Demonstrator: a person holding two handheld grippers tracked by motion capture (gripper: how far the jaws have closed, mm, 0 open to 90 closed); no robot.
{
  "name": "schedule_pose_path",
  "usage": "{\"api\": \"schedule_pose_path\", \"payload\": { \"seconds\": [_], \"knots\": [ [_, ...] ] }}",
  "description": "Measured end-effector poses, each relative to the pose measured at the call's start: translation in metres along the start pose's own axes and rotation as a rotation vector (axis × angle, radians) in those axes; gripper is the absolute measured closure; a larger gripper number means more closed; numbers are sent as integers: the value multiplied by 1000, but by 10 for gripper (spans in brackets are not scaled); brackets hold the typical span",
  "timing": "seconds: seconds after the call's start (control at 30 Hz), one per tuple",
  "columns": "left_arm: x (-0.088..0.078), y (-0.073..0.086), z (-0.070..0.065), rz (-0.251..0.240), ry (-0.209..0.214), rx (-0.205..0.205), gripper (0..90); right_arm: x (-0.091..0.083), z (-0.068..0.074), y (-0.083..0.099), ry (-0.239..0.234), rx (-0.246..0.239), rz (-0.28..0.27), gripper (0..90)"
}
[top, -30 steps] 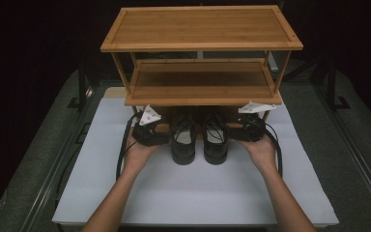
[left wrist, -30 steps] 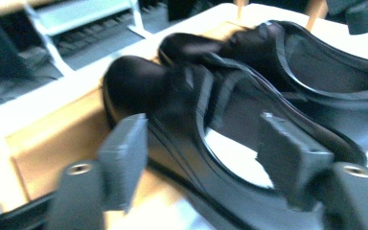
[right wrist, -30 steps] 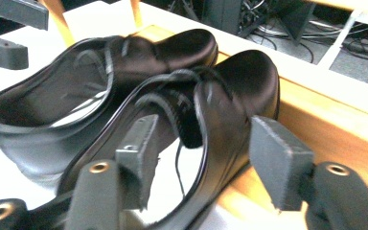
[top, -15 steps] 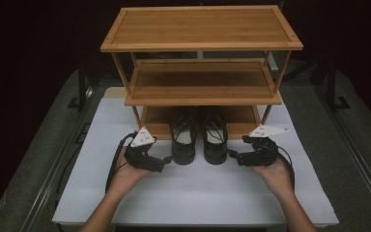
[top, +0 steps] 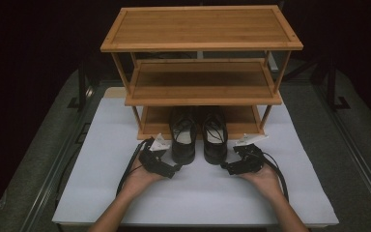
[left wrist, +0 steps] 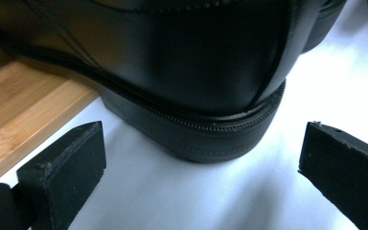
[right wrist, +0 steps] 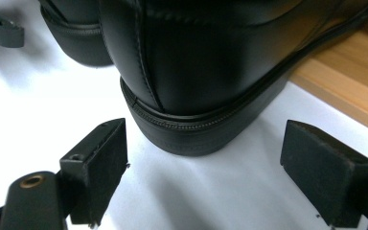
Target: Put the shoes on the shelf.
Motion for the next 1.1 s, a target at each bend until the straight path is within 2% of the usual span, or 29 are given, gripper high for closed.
{"api": "schedule_pose_path", "payload": {
  "seconds": [0.23, 0.33, 0.4, 0.47, 0.5, 0.57, 0.67, 0.77, 0.9, 1.1],
  "knots": [
    [16, 1, -2, 26, 8, 12, 19, 14, 1, 0, -5, -30, 14, 161],
    [21, 1, -3, 38, -14, 31, 39, 19, 5, -3, -7, -28, 19, 163],
    [24, 0, -5, 37, -11, 25, 39, 23, 7, -4, 2, -36, 23, 168],
    [25, -2, -8, 46, -13, 39, 53, 25, 10, -6, -10, -32, 15, 211],
    [26, -3, -9, 55, -25, 44, 49, 26, 13, -6, -6, -33, 13, 199],
    [27, -4, -9, 57, -28, 34, 48, 29, 17, -7, 28, -57, 25, 192],
    [30, -5, -9, 48, -55, 10, 57, 31, 18, -6, 40, -31, 14, 195],
    [31, -6, -9, 56, -69, 5, 64, 32, 22, -7, 66, -39, 11, 199],
    [30, -8, -9, 64, -69, 4, 68, 31, 23, -8, 67, -40, 18, 204],
    [26, -17, -6, 64, -53, -21, 68, 27, 24, -16, 64, -24, 8, 208]
  ]
}}
Point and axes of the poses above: each handheld gripper's, and its own axes: x roughly forward along the jaws, y roughly out of its underside, z roughly to its left, the point moved 3 cm from there along x, roughly forward along the jaws, and after that the axes turned 9 degrees about -z, right-handed, at the moved point
